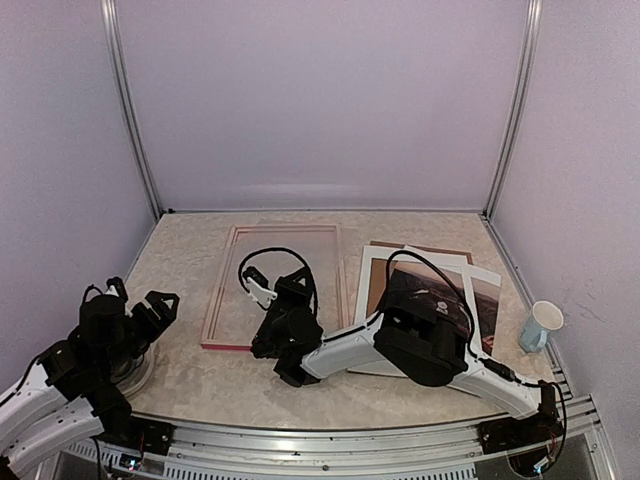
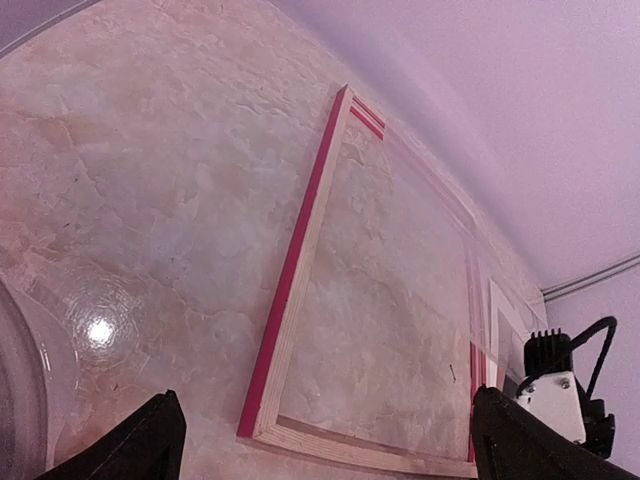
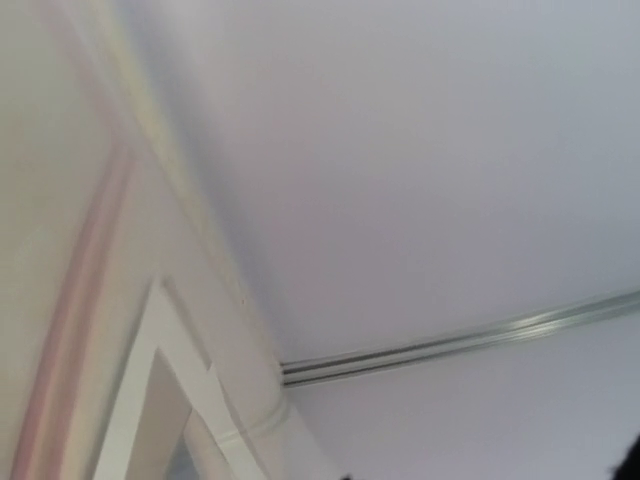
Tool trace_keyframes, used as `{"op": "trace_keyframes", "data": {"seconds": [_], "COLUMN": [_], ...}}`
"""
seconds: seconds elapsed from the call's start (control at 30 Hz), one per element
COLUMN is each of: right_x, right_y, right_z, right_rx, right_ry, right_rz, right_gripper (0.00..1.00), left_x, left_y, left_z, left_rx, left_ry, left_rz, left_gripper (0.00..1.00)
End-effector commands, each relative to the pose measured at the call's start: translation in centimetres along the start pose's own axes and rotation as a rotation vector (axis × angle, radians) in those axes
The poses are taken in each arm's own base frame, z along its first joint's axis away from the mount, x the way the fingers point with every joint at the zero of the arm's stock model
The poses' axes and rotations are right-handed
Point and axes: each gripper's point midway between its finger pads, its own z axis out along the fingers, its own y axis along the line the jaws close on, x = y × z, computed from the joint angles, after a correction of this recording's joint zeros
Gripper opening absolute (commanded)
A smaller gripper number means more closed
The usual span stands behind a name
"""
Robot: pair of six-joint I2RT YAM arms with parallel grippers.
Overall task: Put the photo into the frame
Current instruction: Place the glass panel at the frame body.
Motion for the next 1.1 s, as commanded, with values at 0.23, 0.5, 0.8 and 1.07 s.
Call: {"op": "trace_keyframes", "data": {"seconds": [0.23, 0.5, 0.8, 1.07], "right_x": [-0.5, -5.3, -3.9, -2.2], "right_y": [-0.5, 7.4, 8.5, 7.8], "right_z": [-1.7, -5.7, -4.3, -3.7], "right_rx": [0.103, -0.325, -0.403, -0.318], "right_ry": [-0.215, -0.441, -0.418, -0.449], "right_rz": [-0.319, -0.373, -0.112, -0.138], "right_gripper": [0.12, 0.27, 0.18, 0.1], "left_x": [-0.7, -0.8, -1.0, -1.0], "left_y": [-0.2, -0.2, -0.2, -0.1], "left_z": [-0.3, -0.5, -0.7, -0.6], "left_rx": [0.006, 0.0, 0.005, -0.002], "left_ry": [-0.021, -0.024, -0.033, -0.032], "left_rz": [0.012, 0.01, 0.005, 0.008], "left_gripper": [0.99, 0.99, 0.99, 0.99]}}
